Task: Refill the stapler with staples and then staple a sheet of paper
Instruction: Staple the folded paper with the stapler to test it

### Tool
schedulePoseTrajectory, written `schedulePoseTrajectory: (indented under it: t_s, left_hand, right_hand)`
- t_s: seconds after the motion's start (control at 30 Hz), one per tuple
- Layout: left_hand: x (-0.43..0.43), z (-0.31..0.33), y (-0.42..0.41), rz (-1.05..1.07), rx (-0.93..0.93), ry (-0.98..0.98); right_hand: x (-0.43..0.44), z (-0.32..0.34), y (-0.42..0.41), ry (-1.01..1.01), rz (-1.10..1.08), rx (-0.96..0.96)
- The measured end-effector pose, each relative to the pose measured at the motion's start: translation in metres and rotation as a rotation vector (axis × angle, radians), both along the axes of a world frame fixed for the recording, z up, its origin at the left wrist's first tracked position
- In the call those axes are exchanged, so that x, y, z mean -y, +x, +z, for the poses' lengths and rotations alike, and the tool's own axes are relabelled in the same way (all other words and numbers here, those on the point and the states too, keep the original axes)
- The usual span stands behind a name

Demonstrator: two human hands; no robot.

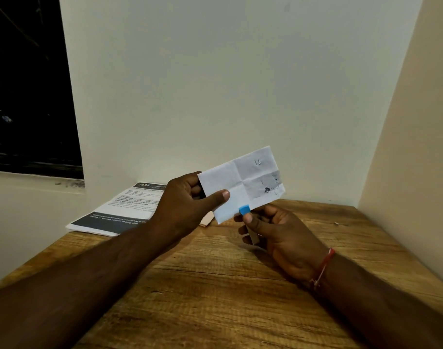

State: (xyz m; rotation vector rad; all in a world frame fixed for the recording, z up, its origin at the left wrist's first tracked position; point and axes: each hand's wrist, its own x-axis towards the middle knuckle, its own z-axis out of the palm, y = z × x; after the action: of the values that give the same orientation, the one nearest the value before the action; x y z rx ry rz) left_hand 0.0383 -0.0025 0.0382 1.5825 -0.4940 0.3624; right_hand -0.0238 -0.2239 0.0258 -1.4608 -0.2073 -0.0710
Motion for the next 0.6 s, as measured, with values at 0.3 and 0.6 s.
schedulePoseTrajectory:
  t_s: [0.3, 0.6]
  left_hand:
    - [0.0032, -0.0009, -0.0025, -0.007, -0.003, 0.003]
    - [0.0046, -0.0008, -0.0036, 0.012, 0.0, 0.029]
  right_hand:
    - [-0.0015, 0.0011, -0.0011, -0.032, -0.041, 0.086]
    - [-0.0008, 0.0001, 0.0015, -0.087, -0.094, 0.145]
